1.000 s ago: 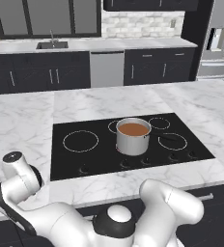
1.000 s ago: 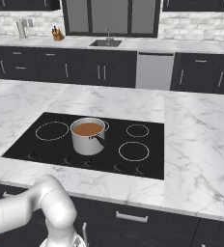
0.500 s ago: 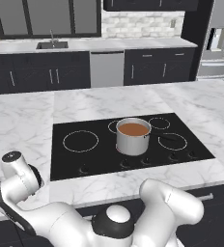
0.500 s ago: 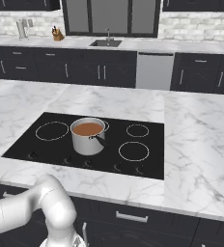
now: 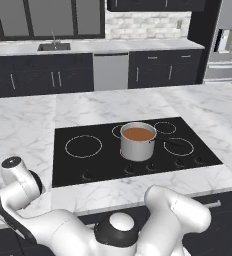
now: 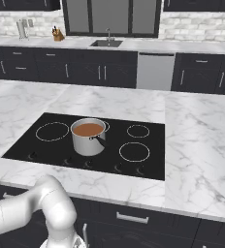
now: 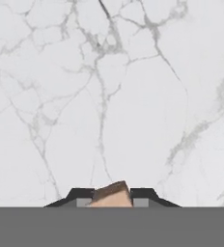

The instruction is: Pick up the sugar cube(s) and place them in the saucepan with hot chocolate.

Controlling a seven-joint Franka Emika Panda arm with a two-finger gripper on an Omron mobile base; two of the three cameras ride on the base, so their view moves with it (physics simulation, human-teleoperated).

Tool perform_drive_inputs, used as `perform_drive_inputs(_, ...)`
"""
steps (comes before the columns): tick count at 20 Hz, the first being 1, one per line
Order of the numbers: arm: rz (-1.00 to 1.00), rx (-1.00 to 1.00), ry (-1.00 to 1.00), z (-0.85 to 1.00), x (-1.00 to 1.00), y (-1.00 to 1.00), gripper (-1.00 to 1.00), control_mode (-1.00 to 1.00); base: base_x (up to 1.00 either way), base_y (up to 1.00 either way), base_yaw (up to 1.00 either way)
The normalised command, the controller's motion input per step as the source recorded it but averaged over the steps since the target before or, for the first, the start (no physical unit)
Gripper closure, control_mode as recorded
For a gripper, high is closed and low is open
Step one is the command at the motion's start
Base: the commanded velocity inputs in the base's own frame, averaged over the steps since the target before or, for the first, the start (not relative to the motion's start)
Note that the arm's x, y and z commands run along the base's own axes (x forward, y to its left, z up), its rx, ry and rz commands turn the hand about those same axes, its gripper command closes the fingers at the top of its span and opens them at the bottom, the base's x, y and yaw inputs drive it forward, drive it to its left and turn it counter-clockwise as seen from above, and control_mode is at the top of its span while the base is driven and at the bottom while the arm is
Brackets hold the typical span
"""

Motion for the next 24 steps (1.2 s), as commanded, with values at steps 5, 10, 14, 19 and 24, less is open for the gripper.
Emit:
perform_drive_inputs(5, 0.0, 0.0, 0.0, 0.0, -0.02, -0.06, 1.0, -1.0, 0.0, 0.0, 0.0)
perform_drive_inputs(10, 0.0, 0.0, -0.07, 0.51, -0.1, -0.43, 1.0, -1.0, 0.0, 0.0, 0.0)
perform_drive_inputs(14, -0.01, 0.03, -0.12, 0.78, 0.0, -0.64, 1.0, -1.0, 0.0, 0.0, 0.0)
perform_drive_inputs(19, -0.02, 0.03, -0.12, 0.8, 0.06, -0.77, 1.0, -1.0, 0.0, 0.0, 0.0)
perform_drive_inputs(24, -0.03, 0.08, -0.11, 0.7, 0.23, -0.94, 1.0, -1.0, 0.0, 0.0, 0.0)
